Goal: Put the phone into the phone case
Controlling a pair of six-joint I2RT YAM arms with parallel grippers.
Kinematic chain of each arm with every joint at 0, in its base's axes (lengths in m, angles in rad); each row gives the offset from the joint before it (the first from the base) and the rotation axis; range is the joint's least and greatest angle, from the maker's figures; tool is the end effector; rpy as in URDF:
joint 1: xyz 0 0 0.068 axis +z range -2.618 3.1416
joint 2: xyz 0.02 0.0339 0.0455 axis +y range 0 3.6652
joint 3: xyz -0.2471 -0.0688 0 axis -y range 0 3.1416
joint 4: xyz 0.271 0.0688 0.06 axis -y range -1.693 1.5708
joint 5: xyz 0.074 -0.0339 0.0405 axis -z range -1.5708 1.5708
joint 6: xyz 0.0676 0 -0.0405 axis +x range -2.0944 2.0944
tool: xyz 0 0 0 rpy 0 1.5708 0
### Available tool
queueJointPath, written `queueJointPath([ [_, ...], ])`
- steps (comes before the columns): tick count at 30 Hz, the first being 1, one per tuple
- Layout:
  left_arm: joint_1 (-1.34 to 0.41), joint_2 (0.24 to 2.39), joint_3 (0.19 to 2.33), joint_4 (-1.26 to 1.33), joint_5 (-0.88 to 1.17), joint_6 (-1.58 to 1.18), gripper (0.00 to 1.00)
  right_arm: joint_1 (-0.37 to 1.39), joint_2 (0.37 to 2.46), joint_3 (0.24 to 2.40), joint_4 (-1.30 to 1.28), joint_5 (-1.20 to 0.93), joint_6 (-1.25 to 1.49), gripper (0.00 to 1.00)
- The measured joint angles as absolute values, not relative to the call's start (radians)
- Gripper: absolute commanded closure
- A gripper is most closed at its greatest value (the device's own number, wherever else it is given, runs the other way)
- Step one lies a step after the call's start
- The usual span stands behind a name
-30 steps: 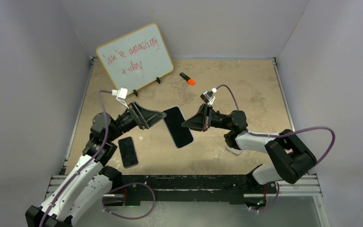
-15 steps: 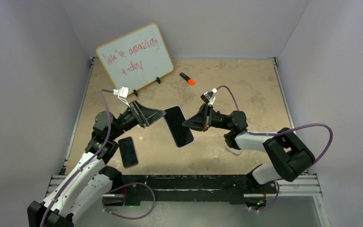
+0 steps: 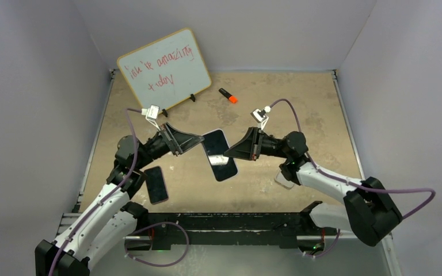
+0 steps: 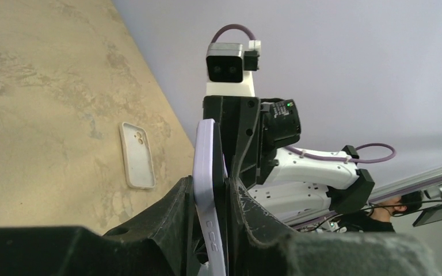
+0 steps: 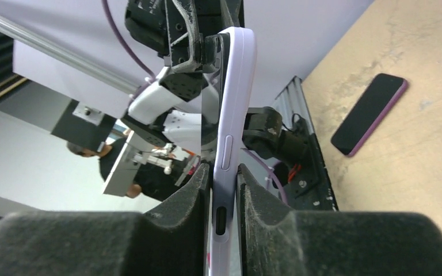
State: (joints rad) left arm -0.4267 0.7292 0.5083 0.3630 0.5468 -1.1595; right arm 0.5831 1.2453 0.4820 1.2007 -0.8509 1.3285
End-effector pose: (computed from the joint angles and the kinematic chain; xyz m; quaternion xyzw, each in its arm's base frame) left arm 0.2073 -0.1329 0.2960 -0.0355 0.6620 -0.6424 0.3844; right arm 0.2105 0.1997 0.2539 -0.1463 0.5822 0.7555 0.2624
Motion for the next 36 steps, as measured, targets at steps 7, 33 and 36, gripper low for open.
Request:
queueJointPath([
  [7,-0.425,0.758,0.521,0.361,0.564,-1.107,1.00,0.583,1.185,0.530,0.968,-0.842,1.170,0.99],
  [33,-0.426,0.791,0.515,0.478,0.614,-1.163,1.00,0.587,1.201,0.530,1.120,-0.849,1.232,0.67],
  [36,-0.426,0.790,0.543,0.403,0.613,-1.106,1.00,0.588,1.201,0.530,1.090,-0.843,1.226,0.83],
])
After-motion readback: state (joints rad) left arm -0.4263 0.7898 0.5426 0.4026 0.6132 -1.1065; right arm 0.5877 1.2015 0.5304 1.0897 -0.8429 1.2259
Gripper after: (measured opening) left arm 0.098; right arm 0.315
